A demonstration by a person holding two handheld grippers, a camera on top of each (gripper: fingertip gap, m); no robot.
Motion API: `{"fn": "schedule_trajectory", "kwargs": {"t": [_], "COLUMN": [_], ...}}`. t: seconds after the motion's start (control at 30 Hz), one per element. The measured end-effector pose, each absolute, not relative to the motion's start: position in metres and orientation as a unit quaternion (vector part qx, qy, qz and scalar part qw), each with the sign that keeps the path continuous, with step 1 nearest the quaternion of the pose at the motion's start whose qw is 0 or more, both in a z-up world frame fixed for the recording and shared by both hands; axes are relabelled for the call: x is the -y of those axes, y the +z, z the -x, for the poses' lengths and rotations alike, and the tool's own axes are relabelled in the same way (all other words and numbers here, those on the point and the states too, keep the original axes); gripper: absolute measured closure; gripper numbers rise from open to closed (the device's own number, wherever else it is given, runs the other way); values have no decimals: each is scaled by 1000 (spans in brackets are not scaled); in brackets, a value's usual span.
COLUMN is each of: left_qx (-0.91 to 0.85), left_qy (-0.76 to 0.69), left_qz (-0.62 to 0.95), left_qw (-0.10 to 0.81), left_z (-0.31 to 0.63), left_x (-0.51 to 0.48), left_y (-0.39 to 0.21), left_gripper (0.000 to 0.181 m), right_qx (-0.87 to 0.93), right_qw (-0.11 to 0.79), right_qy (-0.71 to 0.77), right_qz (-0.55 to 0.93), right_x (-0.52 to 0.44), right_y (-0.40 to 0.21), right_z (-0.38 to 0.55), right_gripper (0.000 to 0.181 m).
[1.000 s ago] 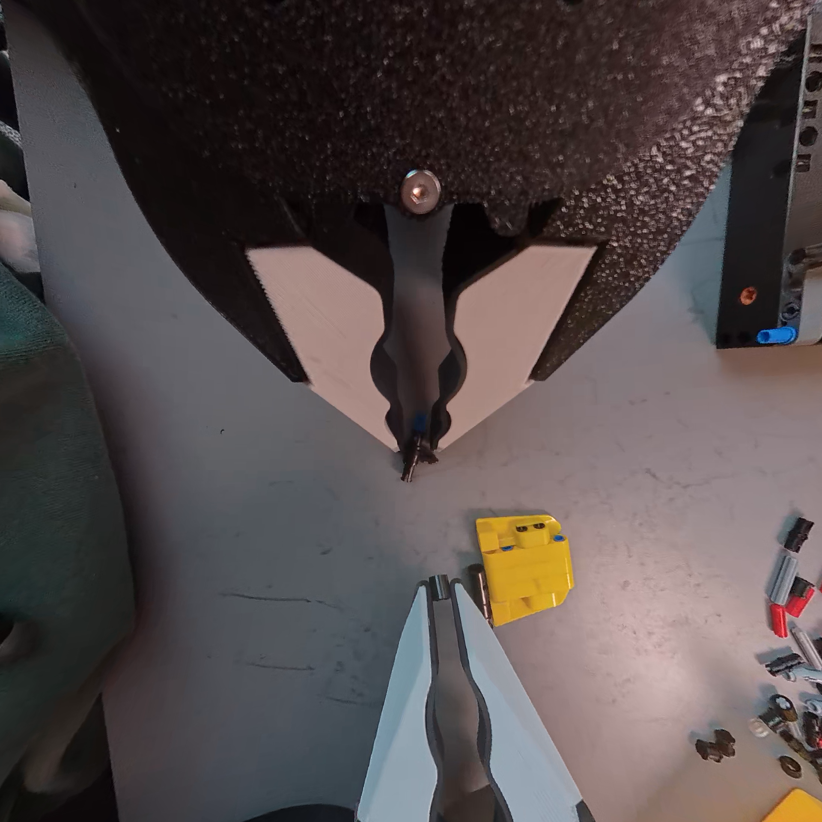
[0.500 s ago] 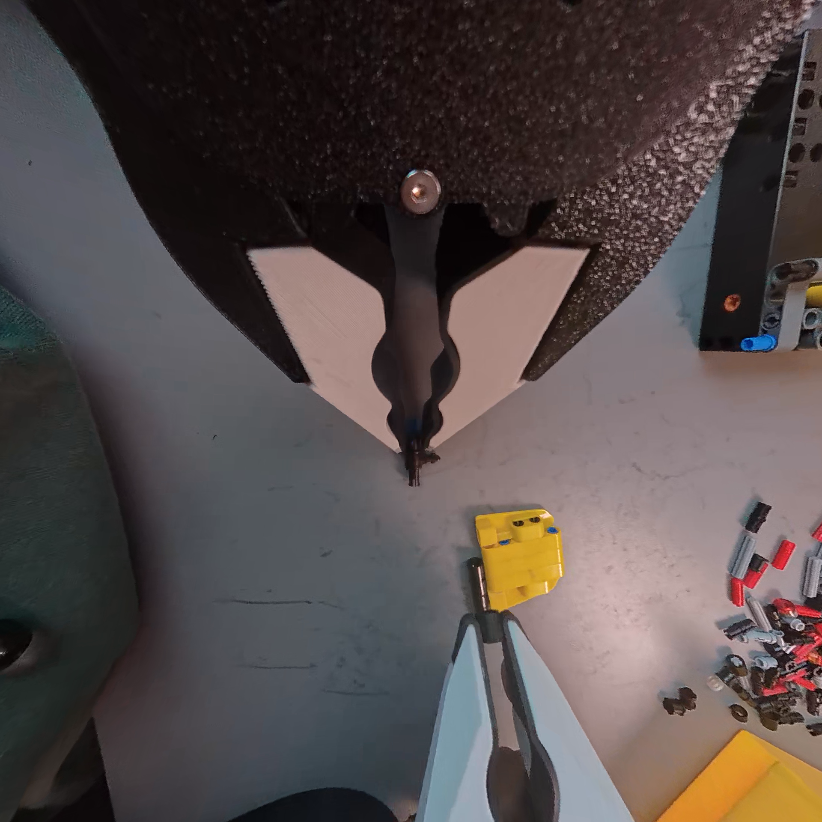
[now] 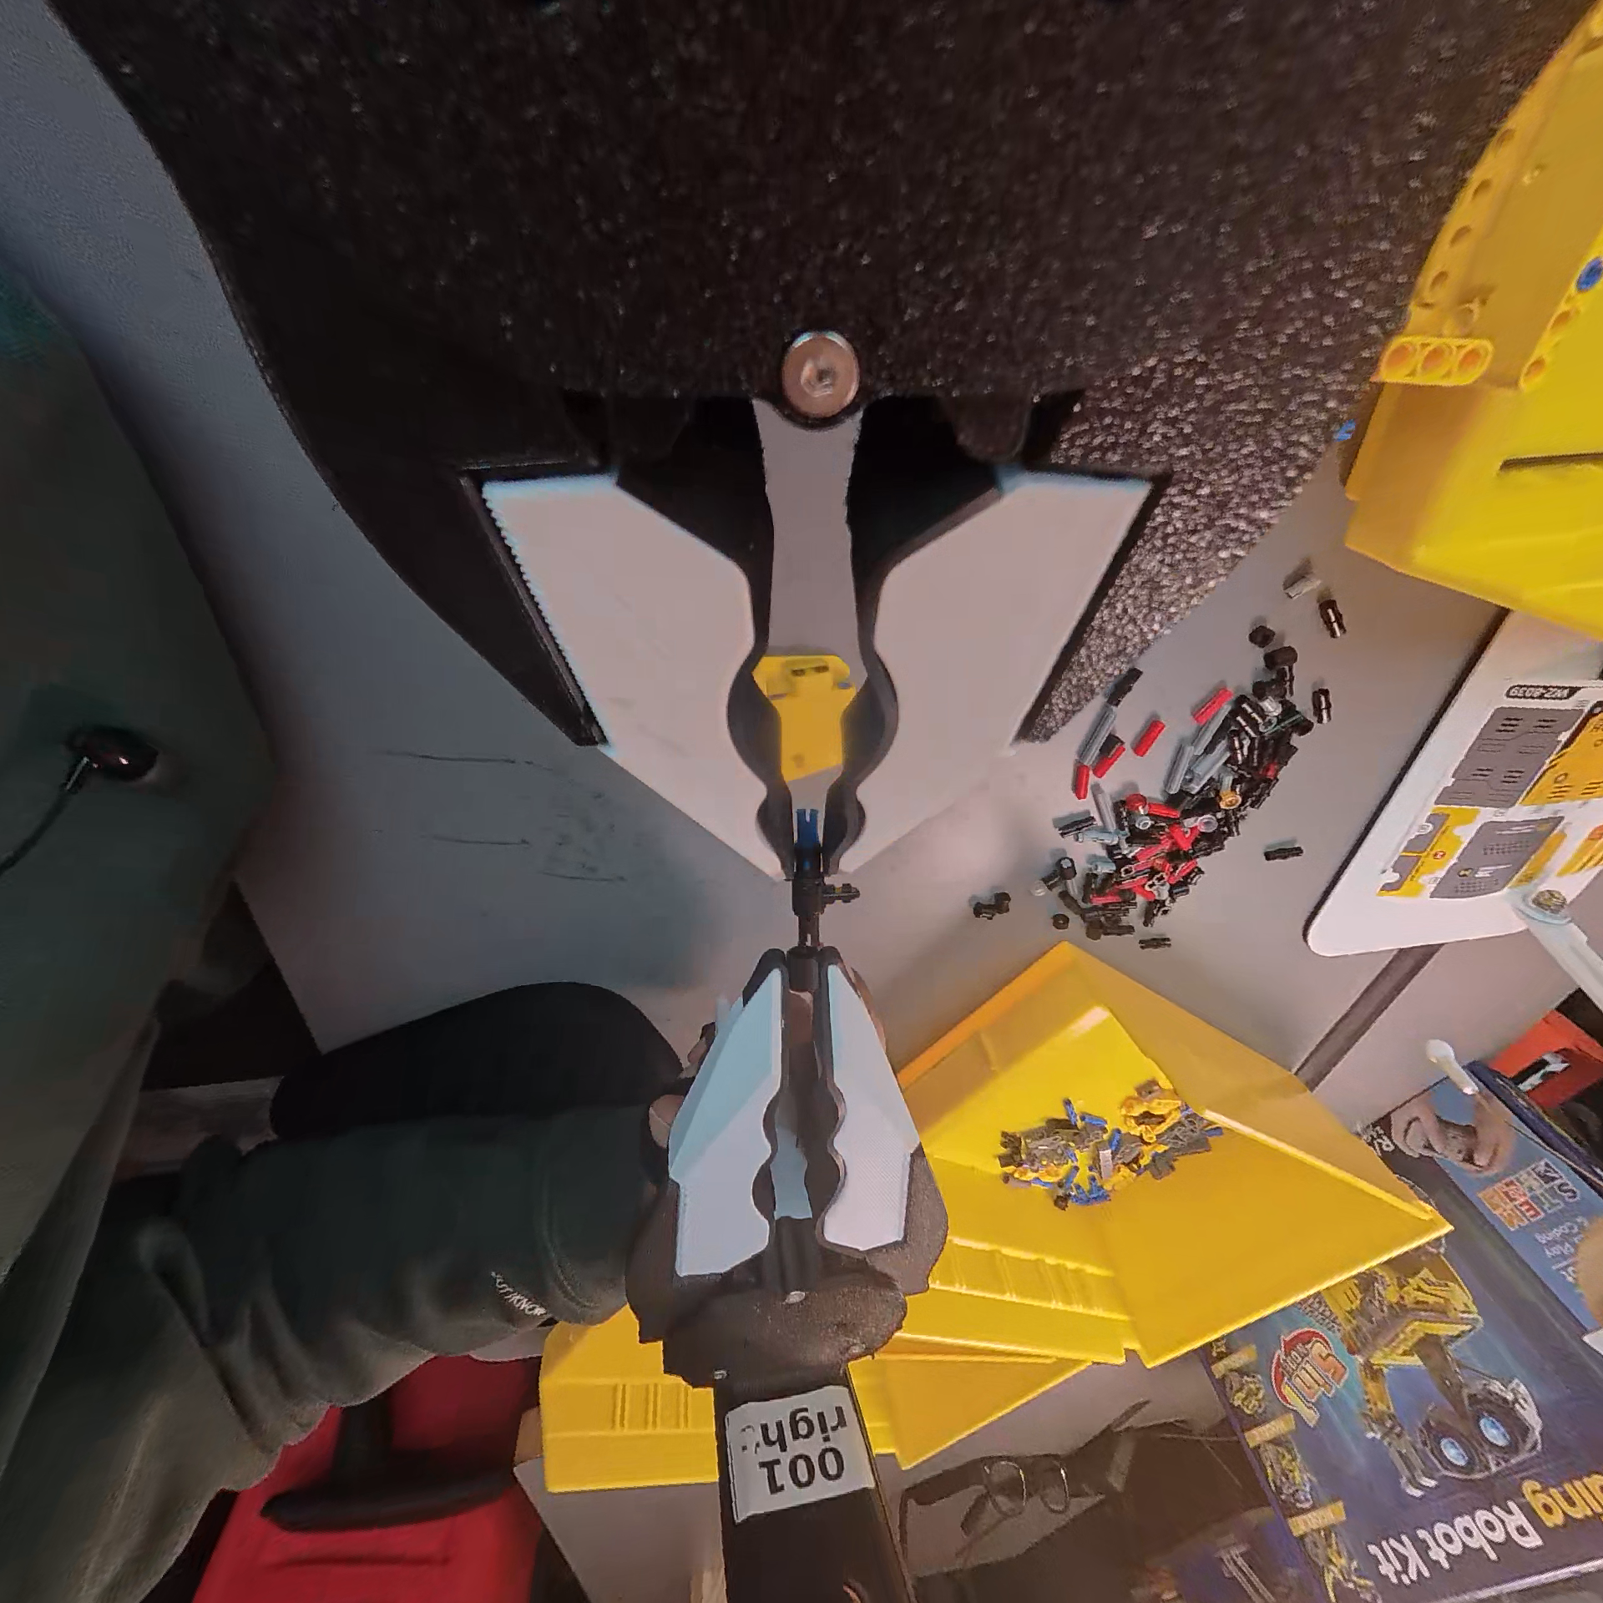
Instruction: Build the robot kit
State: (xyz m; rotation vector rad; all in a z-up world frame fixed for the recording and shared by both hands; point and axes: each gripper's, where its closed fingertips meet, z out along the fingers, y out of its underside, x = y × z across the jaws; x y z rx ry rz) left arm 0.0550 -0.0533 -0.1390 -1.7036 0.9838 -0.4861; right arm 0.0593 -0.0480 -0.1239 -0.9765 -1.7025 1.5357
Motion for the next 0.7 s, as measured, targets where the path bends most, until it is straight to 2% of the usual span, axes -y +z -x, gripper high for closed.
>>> {"fn": "schedule_trajectory", "kwargs": {"t": [0.33, 0.7], "left_qx": [-402, -405], "left_qy": [-209, -211], "left_qz": [718, 745], "left_qw": [528, 486], "left_z": [-52, -53], "left_x": [56, 61], "left_y": [-138, -158], "left_gripper": [176, 177], "right_qx": [648, 701], "right_qw": [315, 299], "right_qy": [583, 525], "right_qz": [377, 380], "right_x": [48, 53], "right_y": [-129, -152], "right_z": [-56, -57], "right_gripper": [175, 175]}}
